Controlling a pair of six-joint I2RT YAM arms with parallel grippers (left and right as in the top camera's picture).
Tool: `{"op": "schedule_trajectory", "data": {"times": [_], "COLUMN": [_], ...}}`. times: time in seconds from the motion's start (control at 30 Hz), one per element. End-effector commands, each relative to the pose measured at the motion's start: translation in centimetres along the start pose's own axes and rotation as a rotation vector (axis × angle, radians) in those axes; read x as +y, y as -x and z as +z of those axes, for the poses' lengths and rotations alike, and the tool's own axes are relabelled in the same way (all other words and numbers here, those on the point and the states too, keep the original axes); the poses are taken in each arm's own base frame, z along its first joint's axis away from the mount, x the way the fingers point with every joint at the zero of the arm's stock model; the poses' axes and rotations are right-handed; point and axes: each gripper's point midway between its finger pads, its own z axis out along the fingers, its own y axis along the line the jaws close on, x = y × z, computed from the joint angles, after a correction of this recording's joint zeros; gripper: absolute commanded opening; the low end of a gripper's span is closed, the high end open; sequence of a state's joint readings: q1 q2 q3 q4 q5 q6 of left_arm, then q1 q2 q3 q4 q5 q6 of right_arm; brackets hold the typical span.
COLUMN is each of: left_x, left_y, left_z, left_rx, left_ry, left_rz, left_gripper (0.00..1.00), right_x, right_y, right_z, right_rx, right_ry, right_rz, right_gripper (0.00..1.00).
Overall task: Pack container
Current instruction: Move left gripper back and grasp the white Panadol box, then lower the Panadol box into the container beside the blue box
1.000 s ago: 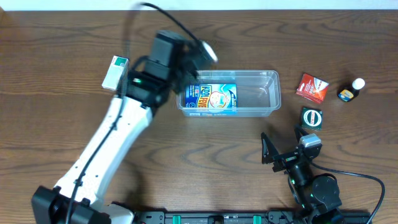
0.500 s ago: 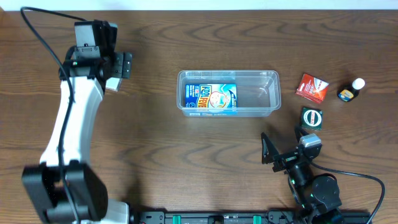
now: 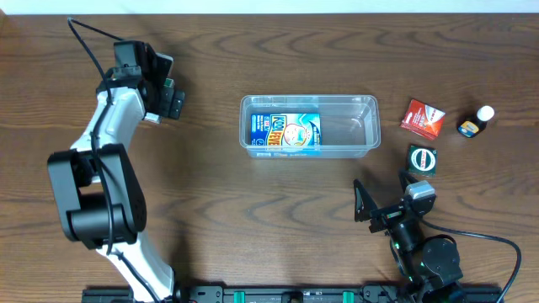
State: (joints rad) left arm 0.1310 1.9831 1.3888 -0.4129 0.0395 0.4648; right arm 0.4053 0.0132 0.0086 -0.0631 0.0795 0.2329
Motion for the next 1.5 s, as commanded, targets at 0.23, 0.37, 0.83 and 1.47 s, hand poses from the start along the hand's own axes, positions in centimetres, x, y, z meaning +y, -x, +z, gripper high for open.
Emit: {"op": "schedule_trajectory", "data": {"times": [0.23, 0.37, 0.83, 1.47], "left_x": [0.2, 0.3, 0.4, -3.8], "left_y": [-1.7, -1.4, -1.2, 6.7], "left_z": [3.7, 3.8, 3.8, -10.1], "left_rx": [-0.003, -0.018, -0.027, -0.313], "left_ry": [-0.136, -0.14, -0.135, -0.183], "left_rz": [-0.039, -0.04, -0.04, 0.086], "left_gripper": [0.98, 0.97, 0.57, 0.5], "right_x": [0.2, 0.2, 0.2, 0.2], "right_y": [-0.2, -0.2, -0.2, -0.2], "right_z": [0.0, 0.0, 0.0, 0.0], "right_rx": [0.005, 0.005, 0.005, 0.005], "right_ry": [0.005, 0.005, 0.005, 0.005], "right_rz": [-0.011, -0.011, -0.011, -0.011], "right_gripper": [0.99, 0.99, 0.99, 0.99]}}
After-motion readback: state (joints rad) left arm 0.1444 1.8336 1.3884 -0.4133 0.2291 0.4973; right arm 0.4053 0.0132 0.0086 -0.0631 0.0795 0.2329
